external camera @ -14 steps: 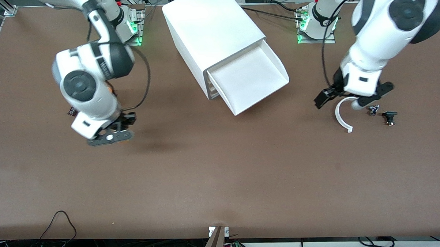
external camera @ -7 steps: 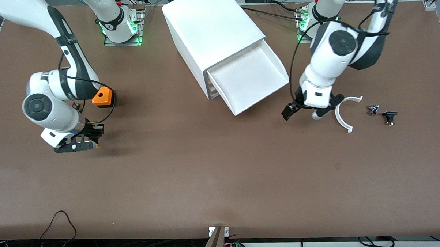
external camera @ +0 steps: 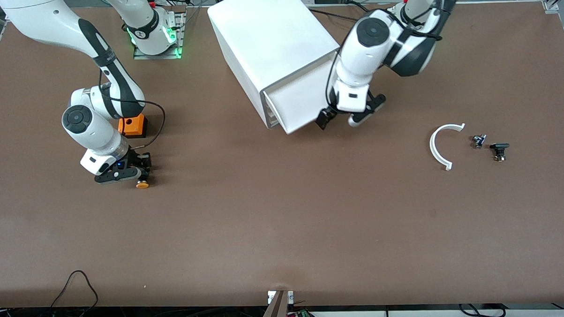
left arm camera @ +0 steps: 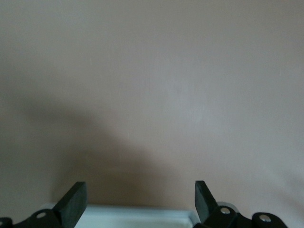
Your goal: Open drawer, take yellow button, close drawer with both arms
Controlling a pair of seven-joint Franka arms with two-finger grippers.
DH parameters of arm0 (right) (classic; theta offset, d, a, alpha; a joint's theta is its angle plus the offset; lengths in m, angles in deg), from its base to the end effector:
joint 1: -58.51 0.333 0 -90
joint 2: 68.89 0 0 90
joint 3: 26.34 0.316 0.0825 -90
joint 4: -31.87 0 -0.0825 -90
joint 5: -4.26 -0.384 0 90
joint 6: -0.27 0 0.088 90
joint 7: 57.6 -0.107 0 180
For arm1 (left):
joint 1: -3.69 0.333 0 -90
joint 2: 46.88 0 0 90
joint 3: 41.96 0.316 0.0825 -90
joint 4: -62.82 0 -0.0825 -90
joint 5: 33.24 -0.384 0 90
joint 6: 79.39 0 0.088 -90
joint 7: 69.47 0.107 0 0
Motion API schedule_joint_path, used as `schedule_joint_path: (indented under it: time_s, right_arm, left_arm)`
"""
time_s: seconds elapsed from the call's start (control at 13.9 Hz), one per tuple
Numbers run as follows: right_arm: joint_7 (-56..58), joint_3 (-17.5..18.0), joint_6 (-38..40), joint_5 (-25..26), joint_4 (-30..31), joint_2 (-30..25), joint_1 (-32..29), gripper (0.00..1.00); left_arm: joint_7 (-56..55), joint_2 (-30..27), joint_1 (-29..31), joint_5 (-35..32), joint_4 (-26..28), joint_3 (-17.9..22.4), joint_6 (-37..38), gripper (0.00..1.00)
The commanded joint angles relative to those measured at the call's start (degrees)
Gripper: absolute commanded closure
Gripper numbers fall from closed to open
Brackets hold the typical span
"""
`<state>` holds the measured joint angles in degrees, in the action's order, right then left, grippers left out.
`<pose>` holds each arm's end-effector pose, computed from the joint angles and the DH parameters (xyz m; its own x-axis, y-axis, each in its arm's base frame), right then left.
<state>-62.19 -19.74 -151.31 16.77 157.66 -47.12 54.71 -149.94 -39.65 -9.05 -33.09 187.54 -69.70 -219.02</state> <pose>0.5635 0.0337 0.2168 0.9860 0.1489 0.0750 0.1439 -0.9872 0.0691 0.4307 -0.3635 0.3546 0.7613 0.6474 -0.0353 0.6441 -0.7490 0.1555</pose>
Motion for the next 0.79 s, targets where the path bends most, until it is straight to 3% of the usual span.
schedule_joint_path:
  time_s: [0.0, 0.29, 0.5, 0.72]
  right_arm:
    - [-6.98, 3.48, 11.70, -0.82, -5.08, -2.96, -0.51, 0.00]
    - [-13.15, 8.85, 40.52, -1.00, -25.36, -3.49, -0.42, 0.00]
    - [-12.63, 9.39, 50.57, -0.91, -36.89, -3.40, 0.20, 0.00]
    - [-12.01, 9.83, 57.17, -0.47, -43.68, -3.66, 0.63, 0.00]
  left_arm:
    - [-4.34, -2.48, 0.17, -1.64, 2.19, -4.86, 0.50, 0.00]
    - [-5.05, -2.74, 0.17, -1.46, 2.19, -11.28, 2.52, 0.00]
    - [-4.44, -2.74, 0.35, -1.46, 2.19, -11.47, 2.70, 0.00]
    - [-4.17, -3.35, 4.63, -1.99, 1.31, -10.68, 1.91, 0.00]
